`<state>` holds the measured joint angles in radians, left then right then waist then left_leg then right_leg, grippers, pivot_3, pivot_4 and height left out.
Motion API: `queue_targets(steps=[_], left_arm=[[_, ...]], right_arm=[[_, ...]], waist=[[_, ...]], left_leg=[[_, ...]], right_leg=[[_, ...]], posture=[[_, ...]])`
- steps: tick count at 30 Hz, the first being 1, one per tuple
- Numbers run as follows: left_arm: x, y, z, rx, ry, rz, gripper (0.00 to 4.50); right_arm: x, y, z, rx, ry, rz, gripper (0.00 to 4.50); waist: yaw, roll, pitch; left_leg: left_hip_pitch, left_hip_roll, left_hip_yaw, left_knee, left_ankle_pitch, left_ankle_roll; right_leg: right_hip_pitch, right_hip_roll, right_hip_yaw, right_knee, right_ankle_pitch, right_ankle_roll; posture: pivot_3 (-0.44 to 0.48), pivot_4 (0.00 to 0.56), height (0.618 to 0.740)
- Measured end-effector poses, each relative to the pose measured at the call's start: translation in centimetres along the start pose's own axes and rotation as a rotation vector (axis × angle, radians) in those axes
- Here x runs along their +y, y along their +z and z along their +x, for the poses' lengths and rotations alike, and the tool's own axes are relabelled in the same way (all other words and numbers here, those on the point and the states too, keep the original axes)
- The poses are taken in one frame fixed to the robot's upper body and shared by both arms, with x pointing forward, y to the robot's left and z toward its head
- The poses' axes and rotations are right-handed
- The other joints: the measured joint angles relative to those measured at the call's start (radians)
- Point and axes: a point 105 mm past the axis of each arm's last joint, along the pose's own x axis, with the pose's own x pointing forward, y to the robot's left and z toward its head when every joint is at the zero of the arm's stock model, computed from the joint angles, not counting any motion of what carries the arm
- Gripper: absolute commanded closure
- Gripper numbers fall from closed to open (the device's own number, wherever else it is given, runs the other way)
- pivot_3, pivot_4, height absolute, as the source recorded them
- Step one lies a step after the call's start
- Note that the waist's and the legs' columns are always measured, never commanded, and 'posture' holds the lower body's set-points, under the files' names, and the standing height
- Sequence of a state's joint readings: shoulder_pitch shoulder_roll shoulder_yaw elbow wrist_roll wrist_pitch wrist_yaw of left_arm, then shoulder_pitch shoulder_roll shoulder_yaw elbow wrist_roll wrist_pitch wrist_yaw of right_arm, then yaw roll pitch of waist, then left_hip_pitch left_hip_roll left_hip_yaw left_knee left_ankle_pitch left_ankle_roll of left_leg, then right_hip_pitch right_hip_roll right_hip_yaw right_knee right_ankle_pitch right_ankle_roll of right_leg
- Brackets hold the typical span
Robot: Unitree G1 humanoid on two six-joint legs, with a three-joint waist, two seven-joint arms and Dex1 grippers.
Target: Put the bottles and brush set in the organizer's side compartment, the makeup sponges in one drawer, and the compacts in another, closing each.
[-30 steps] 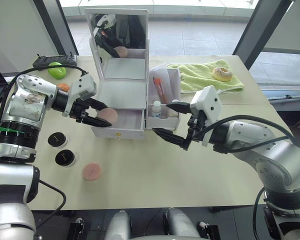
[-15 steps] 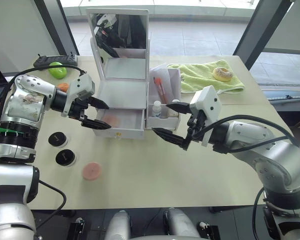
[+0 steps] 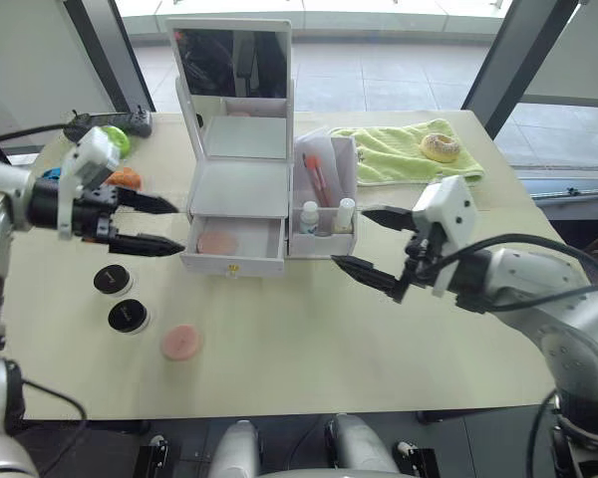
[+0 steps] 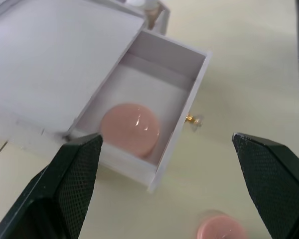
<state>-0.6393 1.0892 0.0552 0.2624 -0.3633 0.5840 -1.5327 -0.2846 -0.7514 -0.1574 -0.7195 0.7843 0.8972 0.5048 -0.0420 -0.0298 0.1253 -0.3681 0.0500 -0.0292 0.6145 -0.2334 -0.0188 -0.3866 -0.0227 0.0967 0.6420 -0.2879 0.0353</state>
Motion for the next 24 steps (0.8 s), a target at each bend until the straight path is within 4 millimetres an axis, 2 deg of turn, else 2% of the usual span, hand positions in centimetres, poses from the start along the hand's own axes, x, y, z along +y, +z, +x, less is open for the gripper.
queue_targets(steps=[1,3,5,9,11,13,18,24], left_arm=[[0.4,-1.3,-0.7,0.015,0.055,-0.023,0.02],[2.0,-6.1,-4.2,0.090,0.267,-0.133,0.02],[2.8,-9.7,-6.9,0.130,0.426,-0.198,0.02],[2.7,-14.5,-11.0,0.158,0.633,-0.282,0.02],[2.3,-16.6,-13.0,0.165,0.738,-0.326,0.02],[2.1,-17.5,-14.0,0.168,0.797,-0.339,0.02],[1.9,-18.8,-16.0,0.186,0.921,-0.316,0.02],[1.8,-19.1,-16.1,0.181,0.927,-0.310,0.02]], right_arm=[[-0.4,-0.8,-1.1,0.025,-0.034,0.018,0.00],[-1.3,-3.8,-4.3,0.125,-0.132,0.098,0.00],[-2.0,-5.5,-7.1,0.189,-0.216,0.139,0.00],[-3.1,-6.9,-12.0,0.247,-0.354,0.174,0.00],[-3.6,-7.7,-15.0,0.265,-0.438,0.213,0.00],[-4.1,-8.0,-16.9,0.268,-0.499,0.227,0.00],[-5.4,-7.7,-19.9,0.221,-0.606,0.201,0.00],[-5.3,-7.7,-19.3,0.227,-0.585,0.200,0.00]], waist=[[0.003,0.000,0.000],[0.003,-0.001,-0.001],[0.003,-0.001,0.000],[0.005,-0.004,-0.002],[0.009,-0.005,-0.003],[0.010,-0.008,-0.003],[0.007,-0.009,-0.002],[0.003,-0.008,-0.002]], left_leg=[[0.000,0.000,0.000,-0.001,0.000,0.000],[0.001,0.000,0.001,-0.002,0.000,0.000],[0.001,0.000,0.001,-0.002,0.000,0.000],[0.003,0.000,0.002,-0.004,0.000,0.000],[0.003,0.000,0.002,-0.005,0.000,0.000],[0.004,0.000,0.003,-0.005,0.000,0.000],[0.006,0.001,0.005,-0.008,-0.001,-0.001],[0.007,0.001,0.005,-0.009,-0.001,-0.001]], right_leg=[[0.000,-0.001,0.000,-0.001,0.000,0.000],[0.000,-0.001,0.000,0.000,-0.001,-0.002],[0.000,-0.001,-0.001,0.000,-0.001,-0.002],[0.001,-0.002,0.000,0.000,-0.002,-0.001],[0.001,-0.003,-0.001,-0.001,-0.003,-0.001],[0.001,-0.003,-0.001,-0.001,-0.003,-0.002],[0.001,-0.004,0.000,-0.001,-0.004,-0.003],[0.001,-0.004,0.000,0.000,-0.004,-0.003]], posture=[[0.000,0.150,0.740],[0.000,0.150,0.740],[0.000,0.150,0.740],[0.000,0.150,0.740],[0.000,0.150,0.740],[0.000,0.150,0.740],[0.000,0.150,0.740],[0.000,0.150,0.740]])
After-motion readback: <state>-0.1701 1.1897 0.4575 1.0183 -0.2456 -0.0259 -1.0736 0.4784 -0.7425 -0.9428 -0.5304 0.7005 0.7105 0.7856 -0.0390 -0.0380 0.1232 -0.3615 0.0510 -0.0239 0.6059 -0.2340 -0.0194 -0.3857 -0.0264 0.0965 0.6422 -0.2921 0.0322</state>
